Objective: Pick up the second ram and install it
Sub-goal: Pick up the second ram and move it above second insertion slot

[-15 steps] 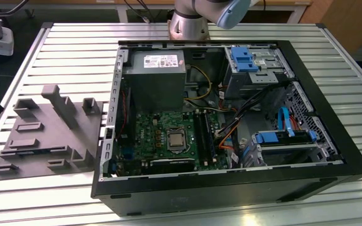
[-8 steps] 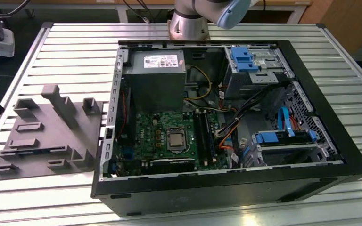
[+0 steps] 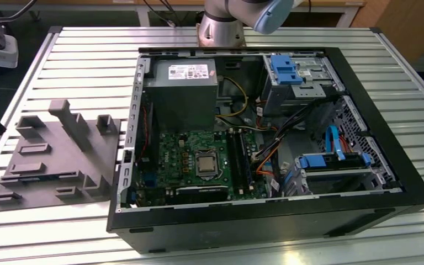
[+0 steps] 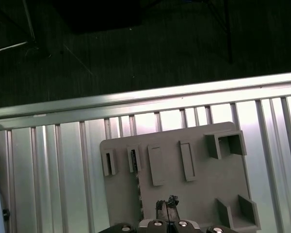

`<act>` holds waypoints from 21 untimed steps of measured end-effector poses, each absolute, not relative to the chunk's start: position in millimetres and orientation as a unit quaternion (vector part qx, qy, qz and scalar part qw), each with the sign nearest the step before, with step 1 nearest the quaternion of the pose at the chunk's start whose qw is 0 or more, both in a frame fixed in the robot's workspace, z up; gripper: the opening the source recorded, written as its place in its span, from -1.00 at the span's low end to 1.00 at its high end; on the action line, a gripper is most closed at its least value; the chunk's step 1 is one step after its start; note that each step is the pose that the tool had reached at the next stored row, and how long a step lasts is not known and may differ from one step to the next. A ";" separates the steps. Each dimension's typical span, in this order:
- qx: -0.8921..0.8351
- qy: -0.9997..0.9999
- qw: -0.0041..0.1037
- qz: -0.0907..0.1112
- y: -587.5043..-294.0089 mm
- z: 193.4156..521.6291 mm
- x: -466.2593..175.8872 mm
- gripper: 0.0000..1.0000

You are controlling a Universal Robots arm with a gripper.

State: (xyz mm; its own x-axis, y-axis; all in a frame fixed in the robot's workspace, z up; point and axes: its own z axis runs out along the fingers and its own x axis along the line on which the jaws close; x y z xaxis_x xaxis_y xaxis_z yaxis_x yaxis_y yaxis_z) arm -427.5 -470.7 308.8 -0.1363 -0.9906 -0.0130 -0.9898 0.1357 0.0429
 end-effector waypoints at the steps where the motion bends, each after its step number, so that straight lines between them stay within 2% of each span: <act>1: 0.657 -0.753 0.009 -0.020 -470.7 308.6 -427.5 -0.79; 21: 0.657 -0.753 0.009 -0.020 -470.7 304.8 -427.5 -0.79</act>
State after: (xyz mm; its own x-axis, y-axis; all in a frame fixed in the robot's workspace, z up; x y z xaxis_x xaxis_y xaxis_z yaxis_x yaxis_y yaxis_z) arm -427.5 -470.7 304.8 -0.1363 -0.9906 -0.0130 -0.9898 0.1356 0.0429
